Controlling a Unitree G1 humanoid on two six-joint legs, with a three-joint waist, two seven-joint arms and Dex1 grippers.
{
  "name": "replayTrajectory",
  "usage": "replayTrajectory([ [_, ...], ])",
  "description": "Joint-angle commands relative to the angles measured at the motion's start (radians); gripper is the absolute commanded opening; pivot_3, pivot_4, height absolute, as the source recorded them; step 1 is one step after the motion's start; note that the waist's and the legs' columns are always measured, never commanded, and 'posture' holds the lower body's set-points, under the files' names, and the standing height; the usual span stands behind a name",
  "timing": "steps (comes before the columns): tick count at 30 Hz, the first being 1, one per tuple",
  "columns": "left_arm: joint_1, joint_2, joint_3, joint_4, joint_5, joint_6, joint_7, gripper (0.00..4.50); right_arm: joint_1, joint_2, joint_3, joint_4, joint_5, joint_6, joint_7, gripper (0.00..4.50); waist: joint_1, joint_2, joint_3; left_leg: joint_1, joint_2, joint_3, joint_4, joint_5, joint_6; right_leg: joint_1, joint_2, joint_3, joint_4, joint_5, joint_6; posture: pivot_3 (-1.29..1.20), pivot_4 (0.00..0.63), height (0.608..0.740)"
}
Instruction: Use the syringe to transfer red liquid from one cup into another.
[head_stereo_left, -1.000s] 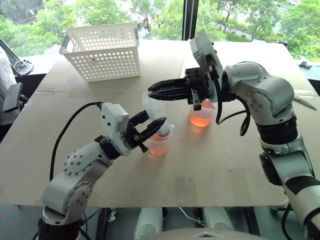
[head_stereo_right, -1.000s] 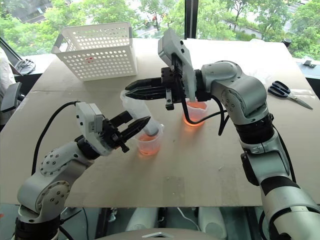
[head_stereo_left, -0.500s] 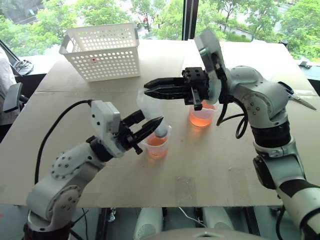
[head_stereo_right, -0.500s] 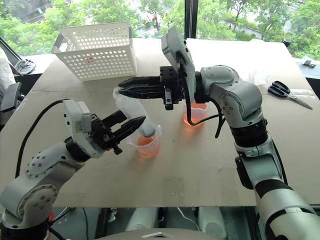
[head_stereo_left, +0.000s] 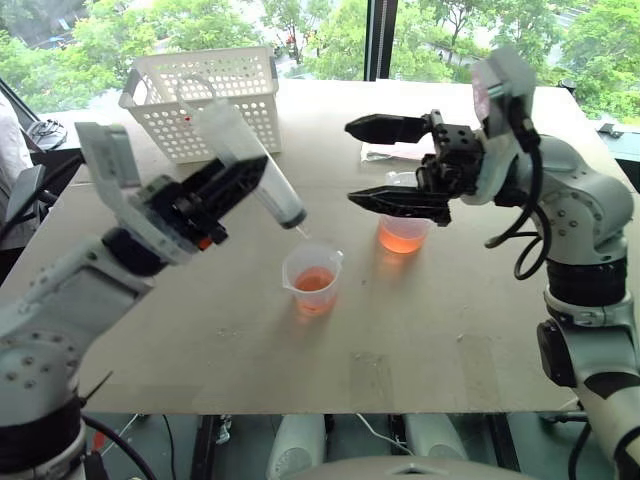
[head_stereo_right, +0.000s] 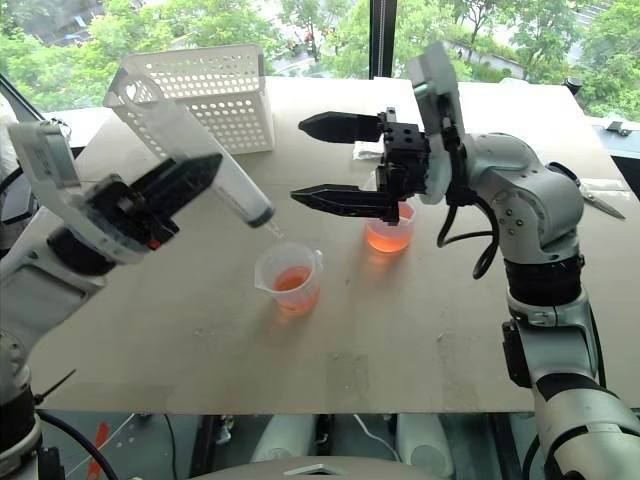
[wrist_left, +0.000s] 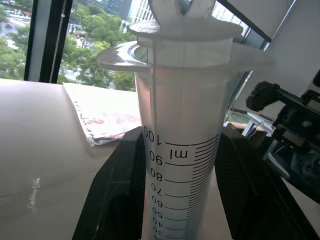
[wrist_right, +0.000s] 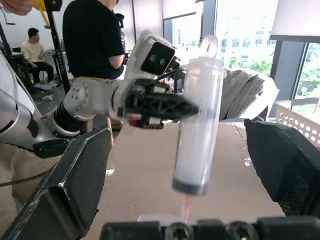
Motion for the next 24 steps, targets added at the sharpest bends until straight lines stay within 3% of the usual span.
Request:
replayTrajectory([
  [1, -0.047, 0.224, 0.042, 0.211, -0.234, 0.154, 0.031, 1.43, 0.044, -0.065, -0.051, -0.084, 0.040, 0.018, -0.003, 4.44, -0.003, 0.001, 0.002, 0.000, 0.000, 0.000, 0.000, 0.000, 0.000, 0.000, 0.000, 0.000, 0.000, 0.000, 0.000, 0.00, 0.150, 0.740],
  [4, -0.037, 0.432, -0.012, 0.400, -0.219, 0.397, -0.113, 1.43, 0.106, -0.120, -0.065, -0.117, 0.040, 0.020, -0.010, 4.44, -0.004, 0.001, 0.002, 0.001, -0.001, 0.002, -0.001, 0.000, 0.000, -0.001, 0.001, 0.002, 0.001, -0.001, 0.001, 0.00, 0.150, 0.740],
  [8, -0.111, 0.534, -0.175, 0.596, -0.068, 0.569, -0.274, 1.43, 0.207, -0.200, -0.069, -0.165, 0.016, -0.005, 0.013, 4.44, -0.002, 0.004, 0.004, 0.001, -0.003, 0.005, -0.002, 0.000, 0.000, -0.003, 0.002, 0.003, 0.001, -0.001, 0.001, 0.00, 0.150, 0.740],
  [10, -0.244, 0.503, -0.299, 0.710, 0.027, 0.649, -0.309, 1.43, 0.261, -0.237, -0.082, -0.194, 0.029, -0.007, 0.033, 4.44, 0.007, 0.004, 0.004, 0.001, -0.003, 0.005, -0.003, 0.000, -0.001, -0.003, 0.002, 0.002, 0.001, -0.001, 0.000, 0.00, 0.150, 0.740],
  [15, -0.589, 0.307, -0.523, 0.973, 0.383, 0.730, -0.374, 1.43, 0.409, -0.317, -0.110, -0.280, 0.031, -0.053, 0.083, 4.44, 0.022, 0.001, 0.003, 0.000, -0.003, 0.008, -0.002, 0.001, -0.003, -0.002, 0.004, 0.001, 0.001, -0.001, 0.000, 0.00, 0.150, 0.740],
  [20, -0.680, 0.202, -0.661, 1.076, 0.649, 0.740, -0.540, 1.43, 0.549, -0.315, -0.191, -0.378, 0.092, -0.088, 0.046, 4.44, 0.018, -0.002, 0.002, -0.002, -0.003, 0.010, -0.001, 0.001, -0.003, -0.003, 0.004, 0.005, 0.000, -0.001, 0.001, 0.00, 0.150, 0.740],
  [24, -0.704, 0.153, -0.721, 1.152, 0.808, 0.717, -0.646, 1.43, 0.578, -0.288, -0.240, -0.431, 0.203, -0.065, -0.038, 4.44, 0.003, -0.003, 0.003, -0.002, -0.002, 0.008, -0.001, 0.001, -0.003, -0.004, 0.004, 0.005, 0.000, -0.001, 0.001, 0.00, 0.150, 0.740],
])
